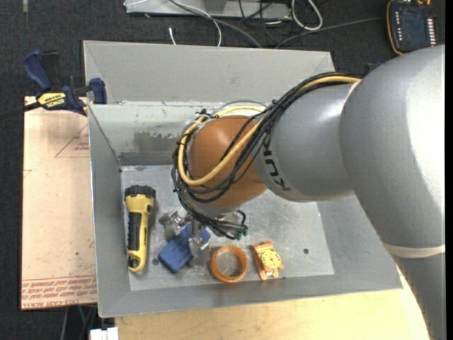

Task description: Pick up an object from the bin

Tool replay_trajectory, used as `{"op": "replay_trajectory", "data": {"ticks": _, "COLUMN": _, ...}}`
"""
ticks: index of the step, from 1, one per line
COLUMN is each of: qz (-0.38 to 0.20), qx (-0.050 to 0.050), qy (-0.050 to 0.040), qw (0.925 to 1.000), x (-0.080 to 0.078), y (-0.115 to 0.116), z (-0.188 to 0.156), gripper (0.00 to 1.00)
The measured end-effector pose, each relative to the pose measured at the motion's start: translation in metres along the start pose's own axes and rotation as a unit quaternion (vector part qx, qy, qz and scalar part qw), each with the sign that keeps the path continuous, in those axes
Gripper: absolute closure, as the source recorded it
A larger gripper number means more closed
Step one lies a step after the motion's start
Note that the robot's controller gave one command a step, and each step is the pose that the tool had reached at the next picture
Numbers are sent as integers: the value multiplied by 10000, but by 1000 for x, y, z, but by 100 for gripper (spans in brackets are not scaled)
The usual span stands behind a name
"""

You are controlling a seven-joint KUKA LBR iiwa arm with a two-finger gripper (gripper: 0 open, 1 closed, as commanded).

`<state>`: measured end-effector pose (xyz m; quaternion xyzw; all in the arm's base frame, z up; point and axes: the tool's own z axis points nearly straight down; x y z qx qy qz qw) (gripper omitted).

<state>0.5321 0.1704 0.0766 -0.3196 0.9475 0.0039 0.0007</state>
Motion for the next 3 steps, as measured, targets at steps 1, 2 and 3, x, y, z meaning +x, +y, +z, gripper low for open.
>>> {"op": "replay_trajectory", "data": {"ticks": 1, "qz": 7, "qx": -4, "qy": -3, "qw": 10000, "x": 0, "y": 0, "z": -3, "gripper": 100}}
{"op": "replay_trajectory", "data": {"ticks": 2, "qz": 15, "qx": -6, "qy": -12, "qw": 10000, "x": 0, "y": 0, "z": -6, "gripper": 100}}
{"op": "replay_trajectory", "data": {"ticks": 3, "qz": 17, "qx": -26, "qy": 28, "qw": 10000, "x": 2, "y": 2, "z": -43, "gripper": 100}}
